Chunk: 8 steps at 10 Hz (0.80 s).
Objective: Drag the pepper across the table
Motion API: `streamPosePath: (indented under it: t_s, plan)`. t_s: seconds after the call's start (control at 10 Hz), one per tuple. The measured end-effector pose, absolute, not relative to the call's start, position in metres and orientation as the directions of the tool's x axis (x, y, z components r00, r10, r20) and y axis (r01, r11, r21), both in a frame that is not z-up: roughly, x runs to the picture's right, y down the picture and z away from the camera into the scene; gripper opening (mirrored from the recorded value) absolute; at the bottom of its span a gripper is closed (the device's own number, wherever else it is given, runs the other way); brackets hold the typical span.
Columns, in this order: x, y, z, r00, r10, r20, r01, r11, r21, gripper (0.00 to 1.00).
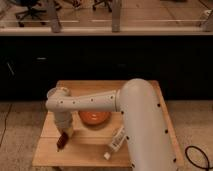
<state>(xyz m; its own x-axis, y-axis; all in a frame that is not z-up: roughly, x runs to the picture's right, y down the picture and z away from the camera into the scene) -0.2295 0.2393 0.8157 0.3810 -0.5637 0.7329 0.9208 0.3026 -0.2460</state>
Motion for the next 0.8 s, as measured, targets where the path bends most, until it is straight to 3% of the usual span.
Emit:
streamPosePath:
  t_s: [0.8]
  plan:
    - [-0.202, 0.218, 0.833, 0.466, -0.517, 0.718, 0.877, 0.38, -0.296, 0.0]
